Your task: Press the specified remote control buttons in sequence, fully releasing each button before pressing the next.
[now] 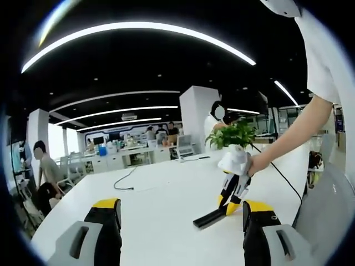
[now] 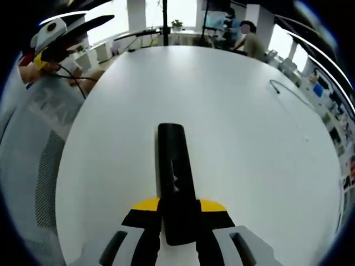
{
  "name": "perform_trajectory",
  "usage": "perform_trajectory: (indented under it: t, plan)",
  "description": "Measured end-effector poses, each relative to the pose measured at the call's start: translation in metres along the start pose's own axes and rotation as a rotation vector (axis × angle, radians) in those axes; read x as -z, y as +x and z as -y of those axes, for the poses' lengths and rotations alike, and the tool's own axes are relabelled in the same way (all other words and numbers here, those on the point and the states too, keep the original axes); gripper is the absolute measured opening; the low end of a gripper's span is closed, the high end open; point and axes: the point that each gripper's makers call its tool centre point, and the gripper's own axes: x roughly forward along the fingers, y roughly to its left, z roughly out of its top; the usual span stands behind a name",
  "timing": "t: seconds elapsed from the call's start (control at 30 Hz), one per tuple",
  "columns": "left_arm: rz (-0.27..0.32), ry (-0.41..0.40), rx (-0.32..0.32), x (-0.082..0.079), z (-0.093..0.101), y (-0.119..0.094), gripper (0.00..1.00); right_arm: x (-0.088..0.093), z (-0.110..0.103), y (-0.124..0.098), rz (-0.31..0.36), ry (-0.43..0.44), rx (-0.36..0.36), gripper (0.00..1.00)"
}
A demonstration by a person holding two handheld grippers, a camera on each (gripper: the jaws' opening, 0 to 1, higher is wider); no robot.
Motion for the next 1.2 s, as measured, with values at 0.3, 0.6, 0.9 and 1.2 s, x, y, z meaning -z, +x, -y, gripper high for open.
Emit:
perform_trajectory:
  t: [0.3,0.6,0.9,1.2]
  plan:
    - [0.003,-0.038,-0.004,0.001,-0.004,-0.001,0.94,-0.002,0.016,0.002,-0.031,-0.012,-0.012,0.21]
    - [0.004,-0.037,0.014,0.000,0.001,0.000,0.94,-0.003,0.025,0.003,-0.049,-0.028,-0.019,0.21]
    - [0.006,-0.052,0.014,0.000,0.000,0.000,0.93,-0.005,0.025,0.003,-0.029,0.053,-0.028,0.22]
    - [0.001,-0.081,0.021,0.001,0.000,0.001,0.94,-0.013,0.023,0.000,0.111,0.301,-0.061,0.29]
